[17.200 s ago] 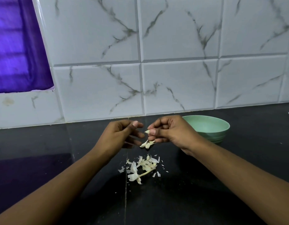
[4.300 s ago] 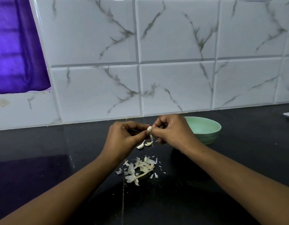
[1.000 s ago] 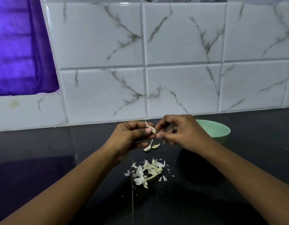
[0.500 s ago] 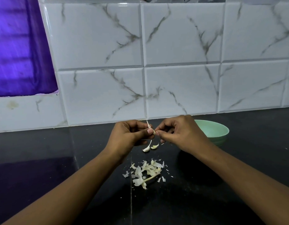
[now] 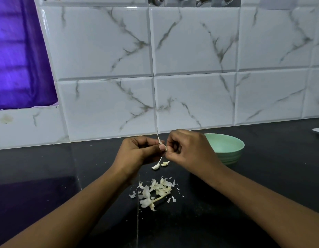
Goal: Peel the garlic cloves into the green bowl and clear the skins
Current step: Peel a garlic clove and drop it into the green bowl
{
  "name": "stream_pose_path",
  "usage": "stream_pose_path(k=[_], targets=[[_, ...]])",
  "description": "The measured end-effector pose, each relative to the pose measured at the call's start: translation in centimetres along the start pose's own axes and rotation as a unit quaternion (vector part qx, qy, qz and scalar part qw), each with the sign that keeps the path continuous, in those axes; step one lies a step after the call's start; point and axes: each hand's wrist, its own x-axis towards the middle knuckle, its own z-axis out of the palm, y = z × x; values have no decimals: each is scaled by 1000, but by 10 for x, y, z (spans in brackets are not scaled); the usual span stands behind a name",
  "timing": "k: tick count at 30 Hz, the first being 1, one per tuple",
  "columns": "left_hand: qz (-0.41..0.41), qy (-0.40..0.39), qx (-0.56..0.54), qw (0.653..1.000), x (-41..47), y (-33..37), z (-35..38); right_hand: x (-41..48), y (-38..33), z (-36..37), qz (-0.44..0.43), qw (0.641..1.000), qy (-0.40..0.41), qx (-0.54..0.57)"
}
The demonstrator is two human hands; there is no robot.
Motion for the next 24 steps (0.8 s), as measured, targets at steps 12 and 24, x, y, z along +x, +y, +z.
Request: stream_pose_path(k=[12,24], targets=[[-36,-37,23,998,2,1,-9,12,13,-22,175,964,-120,158],[-78,17,-29,996,3,1,-8,6,10,-12,158,940,-179,243]])
